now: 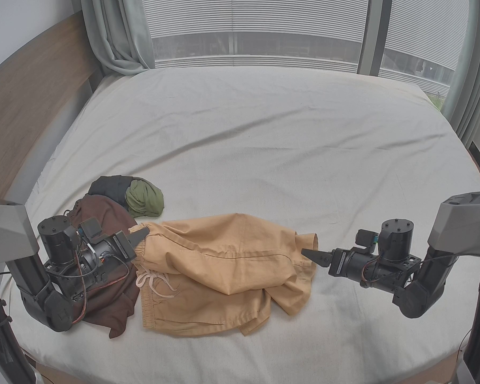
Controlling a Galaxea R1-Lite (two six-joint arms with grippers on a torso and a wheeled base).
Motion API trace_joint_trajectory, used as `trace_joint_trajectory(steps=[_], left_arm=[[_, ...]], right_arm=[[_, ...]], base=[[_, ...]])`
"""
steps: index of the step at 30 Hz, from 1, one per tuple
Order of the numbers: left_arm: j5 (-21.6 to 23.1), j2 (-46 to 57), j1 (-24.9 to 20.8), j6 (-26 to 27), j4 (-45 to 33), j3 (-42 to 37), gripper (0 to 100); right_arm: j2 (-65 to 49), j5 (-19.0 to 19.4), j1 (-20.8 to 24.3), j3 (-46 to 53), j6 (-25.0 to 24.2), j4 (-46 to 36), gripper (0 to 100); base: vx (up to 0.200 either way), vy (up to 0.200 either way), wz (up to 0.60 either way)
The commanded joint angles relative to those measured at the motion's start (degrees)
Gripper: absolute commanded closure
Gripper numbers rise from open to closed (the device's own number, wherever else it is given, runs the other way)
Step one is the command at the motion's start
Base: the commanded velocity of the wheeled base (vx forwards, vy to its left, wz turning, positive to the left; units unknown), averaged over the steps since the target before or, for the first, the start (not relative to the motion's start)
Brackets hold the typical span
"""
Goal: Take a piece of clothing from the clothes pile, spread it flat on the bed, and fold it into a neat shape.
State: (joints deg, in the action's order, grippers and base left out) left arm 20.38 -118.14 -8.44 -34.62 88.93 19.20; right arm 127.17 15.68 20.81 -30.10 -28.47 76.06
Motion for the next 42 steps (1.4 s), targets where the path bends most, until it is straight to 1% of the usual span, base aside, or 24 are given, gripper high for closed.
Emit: trace_joint_trajectory(steps=[1, 17, 19, 20, 23, 31, 32, 37, 42], left_arm=[[0.01, -0.07, -0.09, -0.01, 0.01, -0.04, 100], [0.01, 0.01, -0.09, 0.08, 0.01, -0.13, 100], [0.01, 0.01, -0.09, 0.08, 0.01, -0.13, 100], [0.01, 0.01, 0.0, 0.08, 0.01, -0.22, 100], [0.01, 0.01, 0.0, 0.08, 0.01, -0.22, 100], [0.01, 0.01, -0.09, 0.08, 0.01, -0.13, 100], [0.01, 0.01, -0.09, 0.08, 0.01, -0.13, 100], [0.01, -0.07, -0.09, 0.08, 0.01, -0.04, 100], [0.01, -0.16, -0.09, 0.08, 0.01, -0.04, 100]], right_arm=[[3.87, -0.03, 0.37, -1.28, -0.01, 0.14, 0], [11.96, 0.06, 0.28, -7.61, -0.8, 0.58, 0], [12.31, 0.06, 0.37, -7.96, -1.33, 1.11, 0], [13.72, -0.12, 0.46, -8.49, -2.47, 3.13, 0], [15.47, -0.21, 0.64, -9.36, -2.82, 5.59, 0], [17.23, -0.12, 0.9, -9.89, -3.0, 6.38, 0], [17.58, -0.12, 0.9, -10.16, -3.0, 6.74, 100], [18.46, -0.12, 0.9, -10.16, -3.0, 9.55, 100], [18.29, -0.12, 0.81, -9.8, -3.53, 9.81, 100]], base=[[0.0, 0.0, 0.0], [0.0, 0.0, 0.0], [0.0, 0.0, 0.0], [0.0, 0.0, 0.0], [0.0, 0.0, 0.0], [0.0, 0.0, 0.0], [0.0, 0.0, 0.0], [0.0, 0.0, 0.0], [0.0, 0.0, 0.0]])
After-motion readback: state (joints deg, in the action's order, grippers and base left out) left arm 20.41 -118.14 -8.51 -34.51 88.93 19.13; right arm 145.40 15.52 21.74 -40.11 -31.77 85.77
